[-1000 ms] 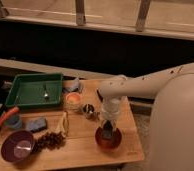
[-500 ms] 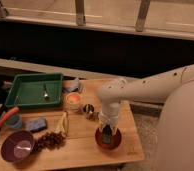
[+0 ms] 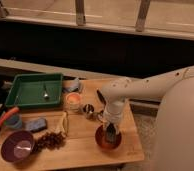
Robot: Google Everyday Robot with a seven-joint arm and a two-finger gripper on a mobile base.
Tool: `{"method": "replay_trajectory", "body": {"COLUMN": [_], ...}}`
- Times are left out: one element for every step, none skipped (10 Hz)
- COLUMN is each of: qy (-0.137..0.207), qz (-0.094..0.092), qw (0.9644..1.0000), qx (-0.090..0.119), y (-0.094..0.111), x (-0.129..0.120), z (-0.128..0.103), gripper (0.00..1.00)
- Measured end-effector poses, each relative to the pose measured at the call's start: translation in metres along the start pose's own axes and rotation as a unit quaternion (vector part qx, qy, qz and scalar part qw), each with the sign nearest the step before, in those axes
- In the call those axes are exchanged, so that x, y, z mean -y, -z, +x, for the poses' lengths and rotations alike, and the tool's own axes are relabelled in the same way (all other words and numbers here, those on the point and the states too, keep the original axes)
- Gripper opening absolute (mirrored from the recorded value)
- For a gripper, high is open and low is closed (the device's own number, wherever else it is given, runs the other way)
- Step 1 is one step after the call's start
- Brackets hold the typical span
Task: Wipe red bowl with eraser
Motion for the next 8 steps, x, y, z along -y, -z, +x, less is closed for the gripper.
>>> {"method": "replay_trajectory", "body": {"qy": [0.005, 0.013, 0.026, 0.039, 0.051, 0.059, 0.071, 0.073], "qz": [-0.002, -0.004, -0.006, -0.007, -0.008, -0.007, -0.008, -0.009], "qw": [1.0000, 0.9999, 0.9996, 0.9991, 0.9986, 0.9982, 0.9974, 0.9973], "qx": [0.003, 0.006, 0.010, 0.010, 0.009, 0.007, 0.005, 0.003], "y": [0.001, 0.003, 0.005, 0.005, 0.004, 0.003, 0.000, -0.003], "x": [-0.004, -0.014, -0.028, -0.039, -0.045, -0.049, -0.054, -0.055], "z": [-0.004, -0.007, -0.009, -0.008, -0.005, -0.002, 0.007, 0.013], "gripper": [0.00, 0.00, 0.00, 0.00, 0.00, 0.00, 0.00, 0.00]}}
